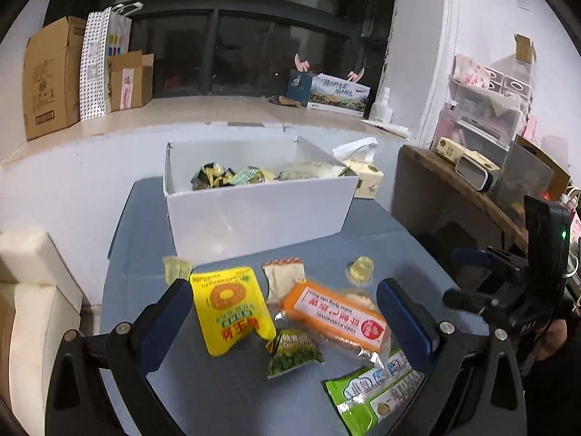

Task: Organize snacks
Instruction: 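Grasp the orange Indian flying cake pack with the right gripper, then grasp the yellow noodle bag with the left gripper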

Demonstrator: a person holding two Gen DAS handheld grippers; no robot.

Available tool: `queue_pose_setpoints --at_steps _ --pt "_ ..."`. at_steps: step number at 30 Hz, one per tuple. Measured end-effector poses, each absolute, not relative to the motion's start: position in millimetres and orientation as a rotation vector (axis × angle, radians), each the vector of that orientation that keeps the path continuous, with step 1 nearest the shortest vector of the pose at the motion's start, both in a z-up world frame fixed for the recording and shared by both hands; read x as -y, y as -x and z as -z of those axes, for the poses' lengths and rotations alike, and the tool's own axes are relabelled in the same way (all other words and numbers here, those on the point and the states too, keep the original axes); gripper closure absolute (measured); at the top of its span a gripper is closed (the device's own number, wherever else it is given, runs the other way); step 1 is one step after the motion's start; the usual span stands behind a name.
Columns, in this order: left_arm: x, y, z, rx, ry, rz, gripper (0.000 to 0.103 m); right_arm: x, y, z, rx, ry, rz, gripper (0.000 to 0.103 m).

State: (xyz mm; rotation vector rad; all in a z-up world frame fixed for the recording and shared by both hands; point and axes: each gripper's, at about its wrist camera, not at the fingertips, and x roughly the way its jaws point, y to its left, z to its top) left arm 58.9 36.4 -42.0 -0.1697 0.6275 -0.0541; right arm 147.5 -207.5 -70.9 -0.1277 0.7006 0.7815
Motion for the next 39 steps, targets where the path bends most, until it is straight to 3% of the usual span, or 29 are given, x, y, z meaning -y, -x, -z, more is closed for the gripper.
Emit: queue_pose_setpoints --at_steps 19,20,22,24,39 --pt "-88.4 -33.7 76.0 -0.683 0.308 -0.047 0.000 85.4 -179.1 154.8 -0.950 0.474 -0.934 0.000" --pt "-90.9 -34.2 78.3 -0.685 0.323 -0.048 0.000 84.8 -180.6 155.5 -0.943 0.483 -0.910 0.004" --pt "-93.2 -36.4 81.4 -0.691 0.338 -0.047 0.000 86.1 -182.5 151.7 -0.932 0.497 -0.859 0.030" --pt "-93.0 -39.7 85.6 -0.702 0.345 -0.044 0.000 93.3 -186.0 146.2 -0.942 0.452 -0.859 0.041" --pt "-70.9 -149.0 144.6 -0.968 0.247 -0.117 0.000 173.7 -151.4 68.9 -0.772 0.244 -0.813 0.042"
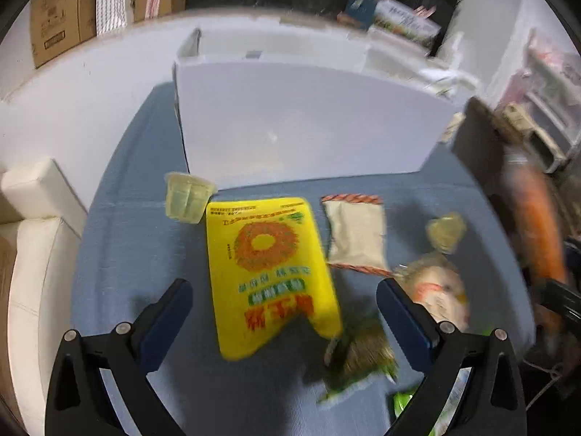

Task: Organize snacks
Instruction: 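Grasp the yellow noodle bag with the left gripper, then drop the cake pack and noodle bag into the white box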

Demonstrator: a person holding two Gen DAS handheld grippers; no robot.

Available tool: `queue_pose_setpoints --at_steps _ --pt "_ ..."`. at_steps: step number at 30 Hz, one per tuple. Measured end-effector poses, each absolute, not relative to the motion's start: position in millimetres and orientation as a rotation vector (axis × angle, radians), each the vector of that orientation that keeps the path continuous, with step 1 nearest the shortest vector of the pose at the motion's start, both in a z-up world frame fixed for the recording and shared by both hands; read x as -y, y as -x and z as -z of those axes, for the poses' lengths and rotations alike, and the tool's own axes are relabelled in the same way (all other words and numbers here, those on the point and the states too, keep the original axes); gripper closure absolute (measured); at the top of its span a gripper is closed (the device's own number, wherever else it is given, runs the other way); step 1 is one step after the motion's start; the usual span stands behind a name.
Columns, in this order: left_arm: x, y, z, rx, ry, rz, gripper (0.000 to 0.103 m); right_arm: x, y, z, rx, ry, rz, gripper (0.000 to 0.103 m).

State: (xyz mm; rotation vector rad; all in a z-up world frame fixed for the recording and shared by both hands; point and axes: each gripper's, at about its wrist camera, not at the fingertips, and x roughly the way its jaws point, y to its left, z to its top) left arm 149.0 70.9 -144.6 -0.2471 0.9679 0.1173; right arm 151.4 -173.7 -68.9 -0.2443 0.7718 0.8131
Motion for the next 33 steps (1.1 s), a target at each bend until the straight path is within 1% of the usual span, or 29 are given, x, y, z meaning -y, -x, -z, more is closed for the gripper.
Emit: queue_pose_setpoints --at_steps 5,7,8,9,10,11,12,13,17,22,25,29,33 --pt "-80.1 -169.9 171.3 -1.053 0.281 -0.188 0.000 186.1 -144.7 61.5 -0.755 0.223 -0.804 0.042" --pt "-76.2 -172.4 171.7 -1.043 0.241 -0.191 0.001 186.8 -146.7 63.4 -0.755 0.223 -0.799 0.042" --pt "-74.8 -172.3 170.9 -1.032 0.235 -0.177 0.002 186.6 -146.8 63.9 -0.758 0.220 -0.799 0.042" --pt "-73.2 -171.2 169.1 -1.016 0.225 -0.160 0.005 185.1 -149.4 66.8 -0.760 0.217 -0.800 0.042" --pt "-71.7 -168.9 165.9 -1.000 0.204 -0.158 0.025 183.1 -150.3 68.5 -0.764 0.216 -0.802 0.042" --pt "-71.9 -166.6 162.4 -0.985 0.210 -0.142 0.036 182.0 -149.9 69.6 -0.765 0.219 -0.801 0.042" --pt "-73.6 -162.7 158.4 -0.974 0.236 -0.127 0.040 180.8 -148.3 71.0 -0.763 0.224 -0.802 0.042" --pt "-74.6 -159.2 155.7 -0.966 0.247 -0.116 0.051 182.3 -146.6 71.6 -0.763 0.224 -0.804 0.042" --pt "-69.4 -136.4 140.5 -0.906 0.237 -0.065 0.054 180.7 -145.5 73.2 -0.764 0.223 -0.805 0.042" --pt "-60.0 -104.7 108.9 -0.803 0.223 -0.012 0.055 181.9 -147.3 73.2 -0.757 0.205 -0.802 0.042" --pt "-53.9 -92.1 78.4 -0.733 0.197 0.006 0.055 182.4 -150.2 70.7 -0.754 0.177 -0.807 0.042" --pt "-58.1 -90.6 41.5 -0.652 0.188 0.034 0.055 180.5 -159.0 61.6 -0.743 0.129 -0.813 0.042" --pt "-69.6 -103.2 11.0 -0.580 0.161 0.039 0.055 171.9 -176.4 40.6 -0.709 0.082 -0.829 0.042"
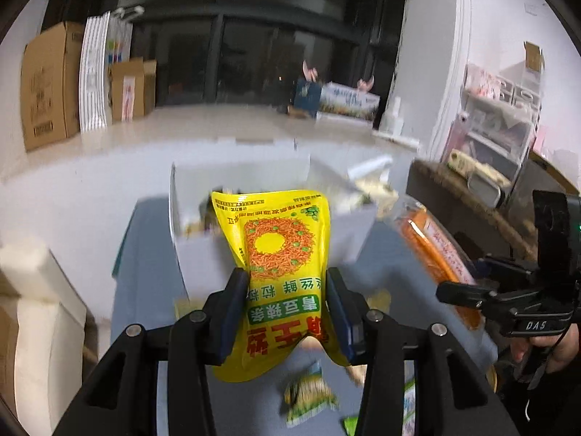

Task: Organize snacks
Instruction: 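Drop the cake pack and noodle bag into the white box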

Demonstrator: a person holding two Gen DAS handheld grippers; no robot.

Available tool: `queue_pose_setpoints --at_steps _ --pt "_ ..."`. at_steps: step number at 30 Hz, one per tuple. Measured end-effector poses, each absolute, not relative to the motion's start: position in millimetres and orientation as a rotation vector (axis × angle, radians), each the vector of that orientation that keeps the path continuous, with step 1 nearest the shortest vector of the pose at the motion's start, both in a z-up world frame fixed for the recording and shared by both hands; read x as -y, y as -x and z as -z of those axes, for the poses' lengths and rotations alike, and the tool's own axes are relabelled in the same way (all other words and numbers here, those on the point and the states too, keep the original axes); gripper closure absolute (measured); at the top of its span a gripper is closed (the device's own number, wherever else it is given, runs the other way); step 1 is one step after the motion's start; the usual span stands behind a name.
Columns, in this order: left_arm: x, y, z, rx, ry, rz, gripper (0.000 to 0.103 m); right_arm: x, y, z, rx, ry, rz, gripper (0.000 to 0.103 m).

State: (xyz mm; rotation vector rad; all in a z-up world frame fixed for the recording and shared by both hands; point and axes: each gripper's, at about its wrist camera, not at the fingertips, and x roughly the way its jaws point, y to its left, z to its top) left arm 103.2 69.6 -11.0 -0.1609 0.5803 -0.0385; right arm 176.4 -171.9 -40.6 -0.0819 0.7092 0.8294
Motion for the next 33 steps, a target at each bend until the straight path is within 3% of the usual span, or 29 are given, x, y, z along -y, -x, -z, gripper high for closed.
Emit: queue_pose_setpoints --at_steps 9,18,19,21,23,24,26,33 --pt "-105.3 -197.6 -31.8 -0.511 0.183 -0.001 0.054 130.5 -266.4 -6.6 -0.673 -0.026 -0.799 0.042" --pt "-128.2 -273.9 -29.6 -0.578 0.158 -0.038 0.054 81.3 -345.4 -8.9 -0.744 -0.023 -0.732 0.042" --pt "-128.8 -277.3 -28.1 -0.581 0.151 -0.042 0.051 75.8 -352.0 -8.1 -0.752 -0.025 -0.727 0.042" --pt "-131.0 -284.8 -22.4 -0.597 0.142 -0.076 0.028 64.5 -363.1 -6.1 -0.766 -0.027 -0.726 0.040" --pt "-136.4 -286.9 -17.1 -0.595 0.138 -0.119 0.008 50.6 -371.8 -2.0 -0.782 -0.031 -0.754 0.027" --pt "-142.7 -286.3 -12.9 -0.602 0.143 -0.166 0.003 46.0 -373.1 0.8 -0.787 -0.028 -0.765 0.011" --pt "-157.8 -284.9 -2.5 -0.640 0.197 -0.165 0.000 41.0 -377.1 6.3 -0.805 0.000 -0.731 0.001" --pt "-167.8 -268.2 7.7 -0.657 0.200 -0.168 0.000 61.5 -374.5 5.3 -0.796 -0.072 -0.692 0.000"
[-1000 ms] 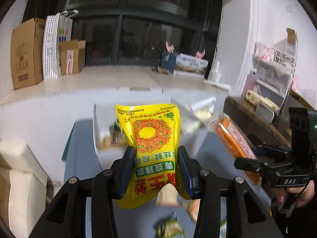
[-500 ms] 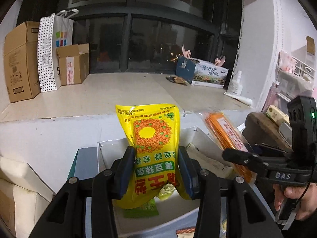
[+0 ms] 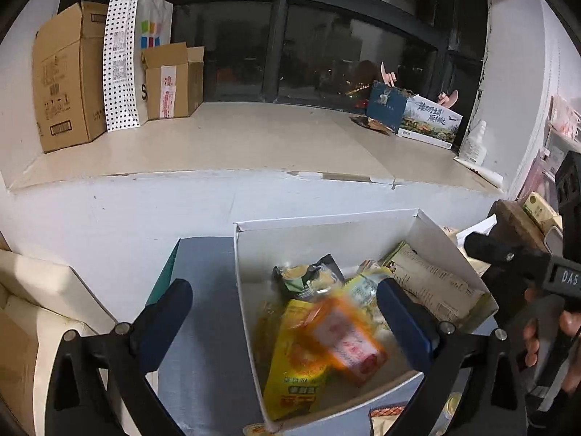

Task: Organize snacks
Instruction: 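Drop the cake pack and noodle bag into the white box, then move both grippers back over the remaining snacks on the table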

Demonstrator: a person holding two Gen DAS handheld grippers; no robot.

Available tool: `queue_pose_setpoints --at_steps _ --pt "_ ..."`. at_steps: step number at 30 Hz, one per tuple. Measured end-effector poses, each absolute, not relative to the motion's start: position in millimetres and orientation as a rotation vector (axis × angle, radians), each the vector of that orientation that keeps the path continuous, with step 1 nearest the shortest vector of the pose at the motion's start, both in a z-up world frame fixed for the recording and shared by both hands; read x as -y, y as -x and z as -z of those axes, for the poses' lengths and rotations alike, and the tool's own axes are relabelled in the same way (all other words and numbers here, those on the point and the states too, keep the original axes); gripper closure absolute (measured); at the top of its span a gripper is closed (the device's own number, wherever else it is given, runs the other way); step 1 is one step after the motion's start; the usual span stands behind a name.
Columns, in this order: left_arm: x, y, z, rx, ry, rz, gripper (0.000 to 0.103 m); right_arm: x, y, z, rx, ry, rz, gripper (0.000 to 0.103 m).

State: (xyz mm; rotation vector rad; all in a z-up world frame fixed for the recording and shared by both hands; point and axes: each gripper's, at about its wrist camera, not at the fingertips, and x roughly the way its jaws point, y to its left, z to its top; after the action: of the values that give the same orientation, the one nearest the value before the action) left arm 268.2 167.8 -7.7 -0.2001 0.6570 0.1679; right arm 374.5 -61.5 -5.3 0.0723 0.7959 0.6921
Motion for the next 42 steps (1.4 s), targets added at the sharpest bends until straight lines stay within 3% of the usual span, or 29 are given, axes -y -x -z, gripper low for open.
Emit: queue_pose_setpoints --at_steps 13,27,42 --pt "-105.8 -181.5 -7.9 -0.592 0.089 -0.045 0.000 110.0 -270.1 -27.5 -0.577 0.080 -0.770 0.000" --pt "-44.7 -59.0 65.2 -0.700 0.195 0.035 0.000 202.0 -131.6 81.2 -0.713 0.267 -0.844 0.000" --pt "-51.8 -39.8 81.9 -0.736 0.262 0.033 0.000 154.3 -95.4 138.6 -0.735 0.758 -1.239 0.000"
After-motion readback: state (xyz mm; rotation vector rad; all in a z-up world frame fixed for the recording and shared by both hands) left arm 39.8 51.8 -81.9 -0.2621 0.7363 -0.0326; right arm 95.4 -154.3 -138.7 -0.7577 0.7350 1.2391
